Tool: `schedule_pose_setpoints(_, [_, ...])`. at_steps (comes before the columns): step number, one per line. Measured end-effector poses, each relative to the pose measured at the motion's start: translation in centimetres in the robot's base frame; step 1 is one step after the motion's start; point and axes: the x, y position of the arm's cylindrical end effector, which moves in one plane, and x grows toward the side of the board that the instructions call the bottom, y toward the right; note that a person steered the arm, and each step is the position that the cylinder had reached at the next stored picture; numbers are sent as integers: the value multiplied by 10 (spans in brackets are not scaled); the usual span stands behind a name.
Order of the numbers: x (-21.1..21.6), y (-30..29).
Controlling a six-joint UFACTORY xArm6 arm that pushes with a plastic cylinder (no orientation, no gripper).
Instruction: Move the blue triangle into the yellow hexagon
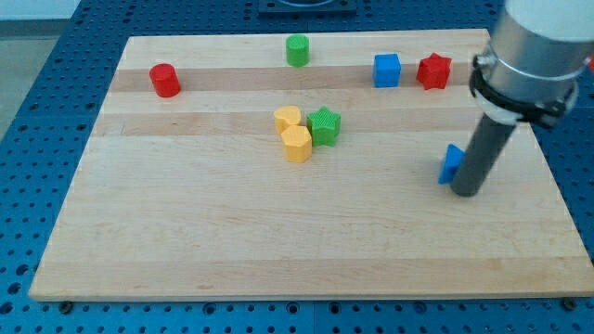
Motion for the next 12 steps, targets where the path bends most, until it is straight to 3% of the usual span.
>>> schedule_pose_setpoints(2, [-62, -26])
schedule_pose_setpoints(4, [-71, -40])
schedule_pose_setpoints(5, [-67, -13])
schedule_pose_setpoints(8, [-144, -21])
schedule_pose_setpoints(12, [-119, -84])
